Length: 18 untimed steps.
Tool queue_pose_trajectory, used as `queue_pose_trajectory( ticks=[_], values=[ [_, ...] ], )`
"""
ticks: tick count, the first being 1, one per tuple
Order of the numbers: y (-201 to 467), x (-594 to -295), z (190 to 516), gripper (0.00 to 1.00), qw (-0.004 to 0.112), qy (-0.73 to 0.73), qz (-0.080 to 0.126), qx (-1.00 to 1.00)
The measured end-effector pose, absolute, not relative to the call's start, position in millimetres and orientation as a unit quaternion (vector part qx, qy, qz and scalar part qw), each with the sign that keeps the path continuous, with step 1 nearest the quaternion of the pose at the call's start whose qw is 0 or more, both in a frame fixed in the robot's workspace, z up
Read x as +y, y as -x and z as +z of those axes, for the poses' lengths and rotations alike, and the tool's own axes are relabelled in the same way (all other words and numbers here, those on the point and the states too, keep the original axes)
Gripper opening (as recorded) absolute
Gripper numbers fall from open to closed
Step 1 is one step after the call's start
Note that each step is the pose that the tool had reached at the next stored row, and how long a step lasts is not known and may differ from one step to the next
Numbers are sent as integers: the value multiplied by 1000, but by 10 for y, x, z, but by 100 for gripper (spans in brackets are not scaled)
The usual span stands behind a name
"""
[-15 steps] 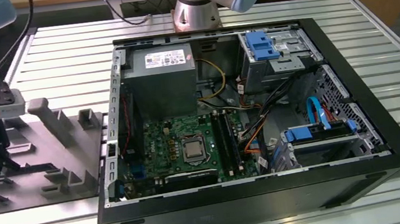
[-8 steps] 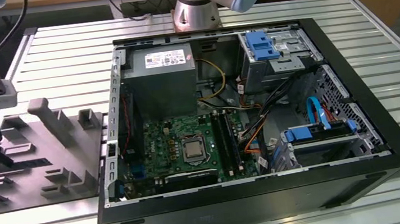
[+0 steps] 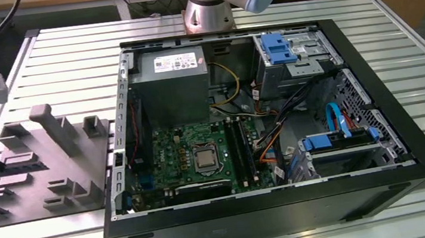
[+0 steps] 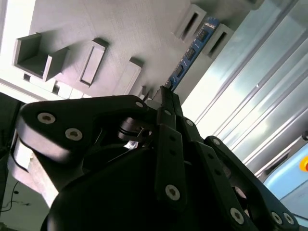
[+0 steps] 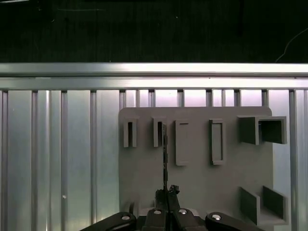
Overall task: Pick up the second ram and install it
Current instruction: 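Pick up the second ram and move it above second insertion slot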
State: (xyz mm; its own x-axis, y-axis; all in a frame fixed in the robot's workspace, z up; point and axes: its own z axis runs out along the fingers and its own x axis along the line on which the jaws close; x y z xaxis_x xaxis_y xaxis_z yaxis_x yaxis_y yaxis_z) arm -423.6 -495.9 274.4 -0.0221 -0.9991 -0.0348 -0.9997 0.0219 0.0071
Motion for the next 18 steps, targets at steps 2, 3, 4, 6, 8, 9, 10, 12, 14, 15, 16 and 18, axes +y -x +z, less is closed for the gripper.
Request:
queue_pose_trajectory(
  ticks=[2, 3, 4, 6, 8, 9, 10, 12, 14, 15, 16, 18],
  values=[
    [4236, -4959, 2793, 11, 10, 699, 15, 715],
    [4236, -4959, 2815, 11, 10, 699, 15, 715],
    [4236, -4959, 2838, 11, 10, 699, 15, 715],
    [4236, -4959, 2886, 11, 10, 699, 15, 715],
    [4236, -4959, 2936, 11, 10, 699, 15, 715],
    [4236, -4959, 2963, 11, 10, 699, 15, 715],
    [4236, -4959, 2995, 11, 10, 699, 15, 715],
    [4236, -4959, 3046, 11, 10, 699, 15, 715],
    [4236, -4959, 3093, 11, 10, 699, 15, 715],
    [4236, -4959, 3119, 11, 10, 699, 15, 715],
    [4236, -4959, 3142, 11, 10, 699, 15, 715],
    [4236, -4959, 3193, 11, 10, 699, 15, 715]
  ],
)
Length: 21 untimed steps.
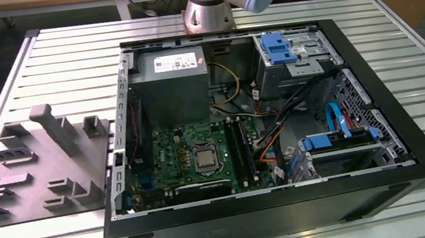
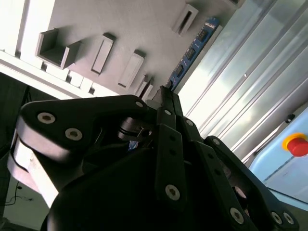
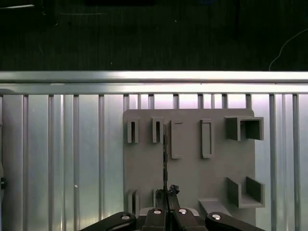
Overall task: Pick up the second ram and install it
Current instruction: 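Pick up the second ram and move it above second insertion slot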
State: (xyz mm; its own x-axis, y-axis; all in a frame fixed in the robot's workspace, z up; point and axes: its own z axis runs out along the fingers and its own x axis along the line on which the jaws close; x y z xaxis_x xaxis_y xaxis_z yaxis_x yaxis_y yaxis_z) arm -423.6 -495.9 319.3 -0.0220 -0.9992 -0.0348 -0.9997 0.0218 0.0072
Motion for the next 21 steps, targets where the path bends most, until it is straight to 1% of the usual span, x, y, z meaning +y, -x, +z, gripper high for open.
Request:
queue_pose_trajectory(
  ticks=[21],
  values=[
    [4236, -4959, 3766, 11, 10, 699, 15, 715]
  ],
)
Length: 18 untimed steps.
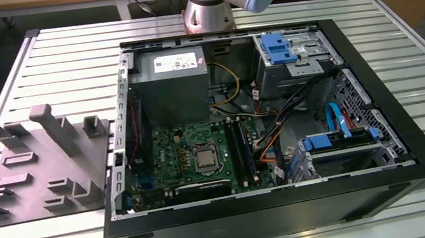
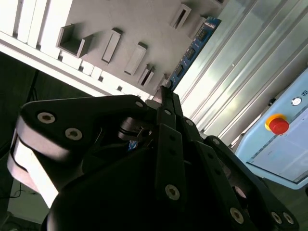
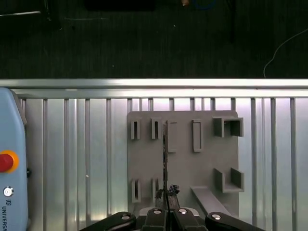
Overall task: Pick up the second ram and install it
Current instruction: 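Pick up the second ram and move it above second insertion slot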
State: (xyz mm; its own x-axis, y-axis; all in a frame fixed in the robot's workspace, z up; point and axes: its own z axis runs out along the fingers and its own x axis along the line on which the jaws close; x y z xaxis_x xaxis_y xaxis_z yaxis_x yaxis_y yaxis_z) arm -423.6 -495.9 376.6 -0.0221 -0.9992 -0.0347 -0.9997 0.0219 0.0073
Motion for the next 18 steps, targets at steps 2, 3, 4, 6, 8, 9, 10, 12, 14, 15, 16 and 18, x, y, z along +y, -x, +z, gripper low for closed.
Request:
queue_pose_trajectory(
  ticks=[2, 3, 4, 6, 8, 9, 10, 12, 14, 15, 16, 18],
  values=[
    [4236, -4959, 3814, 11, 10, 699, 15, 715],
    [4236, -4959, 3838, 11, 10, 699, 15, 715],
    [4236, -4959, 3864, 11, 10, 699, 15, 715],
    [4236, -4959, 3916, 11, 10, 699, 15, 715],
    [4235, -4959, 3974, 11, 10, 699, 15, 715],
    [4236, -4959, 4004, 11, 10, 699, 15, 715],
    [4236, -4959, 4034, 11, 10, 699, 15, 715],
    [4235, -4959, 4096, 11, 10, 699, 15, 715],
    [4236, -4959, 4152, 11, 10, 699, 15, 715],
    [4236, -4959, 4175, 11, 10, 699, 15, 715],
    [4236, -4959, 4196, 11, 10, 699, 15, 715],
    [4236, -4959, 4238, 11, 10, 699, 15, 715]
  ],
)
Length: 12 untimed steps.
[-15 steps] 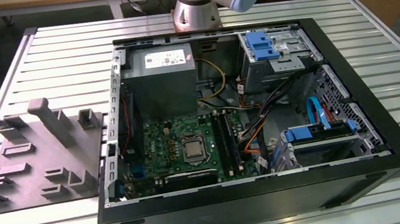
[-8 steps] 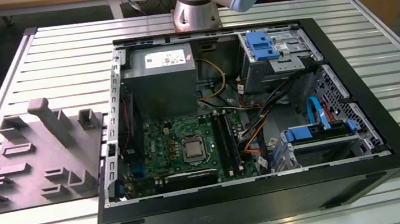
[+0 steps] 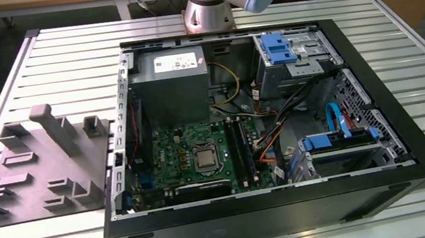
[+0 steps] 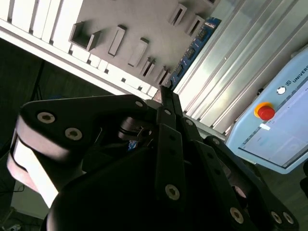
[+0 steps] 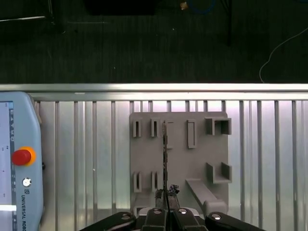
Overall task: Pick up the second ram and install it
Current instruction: 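Pick up the second ram and move it above second insertion slot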
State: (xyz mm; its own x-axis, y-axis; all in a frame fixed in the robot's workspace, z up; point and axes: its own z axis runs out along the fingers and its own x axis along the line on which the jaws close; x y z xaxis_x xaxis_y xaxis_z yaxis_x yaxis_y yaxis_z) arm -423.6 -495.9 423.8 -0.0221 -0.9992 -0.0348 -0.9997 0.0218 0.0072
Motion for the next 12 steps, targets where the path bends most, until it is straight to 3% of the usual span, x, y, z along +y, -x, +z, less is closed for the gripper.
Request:
queue_pose_trajectory(
  ticks=[12],
  values=[
    [4235, -4958, 4347, 11, 10, 699, 15, 715]
  ],
)
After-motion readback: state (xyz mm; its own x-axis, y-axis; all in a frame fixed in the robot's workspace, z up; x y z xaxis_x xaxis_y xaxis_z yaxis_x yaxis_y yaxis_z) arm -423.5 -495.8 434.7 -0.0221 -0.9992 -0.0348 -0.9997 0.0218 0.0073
